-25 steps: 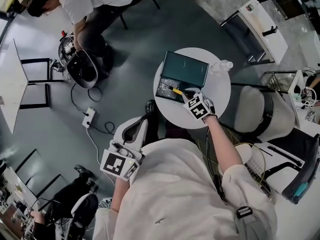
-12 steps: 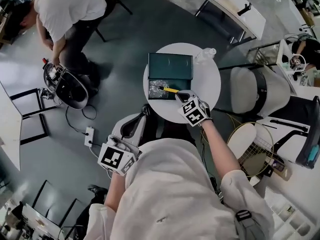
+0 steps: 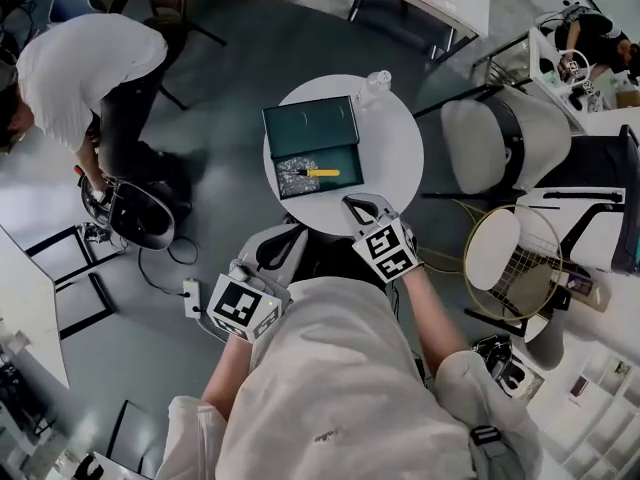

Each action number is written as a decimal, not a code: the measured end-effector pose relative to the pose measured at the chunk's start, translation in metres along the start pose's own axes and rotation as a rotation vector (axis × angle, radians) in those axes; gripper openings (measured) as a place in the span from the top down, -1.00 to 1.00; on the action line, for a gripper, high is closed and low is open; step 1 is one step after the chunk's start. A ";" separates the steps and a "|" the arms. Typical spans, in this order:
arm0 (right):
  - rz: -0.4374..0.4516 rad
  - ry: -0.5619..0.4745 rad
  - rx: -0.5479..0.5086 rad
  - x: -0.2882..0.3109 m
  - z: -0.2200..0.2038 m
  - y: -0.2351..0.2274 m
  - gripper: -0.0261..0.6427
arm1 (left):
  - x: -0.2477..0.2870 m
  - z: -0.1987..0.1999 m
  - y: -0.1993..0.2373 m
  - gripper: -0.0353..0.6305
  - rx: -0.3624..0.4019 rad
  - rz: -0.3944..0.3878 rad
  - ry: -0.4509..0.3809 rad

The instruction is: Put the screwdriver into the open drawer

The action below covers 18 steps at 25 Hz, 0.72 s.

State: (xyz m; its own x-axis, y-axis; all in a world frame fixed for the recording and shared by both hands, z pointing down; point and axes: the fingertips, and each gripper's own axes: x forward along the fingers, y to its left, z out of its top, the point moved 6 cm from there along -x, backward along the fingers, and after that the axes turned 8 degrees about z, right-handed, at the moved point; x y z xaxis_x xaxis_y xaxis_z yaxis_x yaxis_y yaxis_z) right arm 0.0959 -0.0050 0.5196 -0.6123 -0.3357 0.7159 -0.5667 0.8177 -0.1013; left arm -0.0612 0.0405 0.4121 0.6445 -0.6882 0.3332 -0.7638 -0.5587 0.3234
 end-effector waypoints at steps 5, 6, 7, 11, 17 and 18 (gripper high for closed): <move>-0.031 -0.093 0.071 -0.052 -0.010 0.021 0.89 | 0.005 0.004 -0.032 0.86 0.042 -0.048 -0.006; -0.034 -0.108 0.082 -0.062 -0.013 0.025 0.89 | 0.004 0.002 -0.038 0.86 0.048 -0.050 -0.006; -0.037 -0.126 0.092 -0.072 -0.017 0.030 0.89 | 0.002 0.000 -0.044 0.86 0.051 -0.050 -0.005; -0.035 -0.211 0.115 -0.111 -0.032 0.051 0.89 | -0.010 -0.019 -0.074 0.86 0.047 -0.039 0.009; -0.017 -0.301 0.101 -0.161 -0.054 0.089 0.90 | -0.031 -0.054 -0.121 0.86 0.012 -0.030 0.021; -0.014 -0.326 0.108 -0.170 -0.059 0.096 0.90 | -0.036 -0.061 -0.130 0.86 0.007 -0.027 0.028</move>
State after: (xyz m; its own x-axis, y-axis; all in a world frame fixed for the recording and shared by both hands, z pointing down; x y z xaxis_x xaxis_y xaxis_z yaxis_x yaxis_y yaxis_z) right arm 0.1784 0.1586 0.4290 -0.7380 -0.4929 0.4609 -0.6211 0.7632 -0.1781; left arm 0.0170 0.1657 0.4125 0.6656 -0.6597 0.3490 -0.7462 -0.5804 0.3261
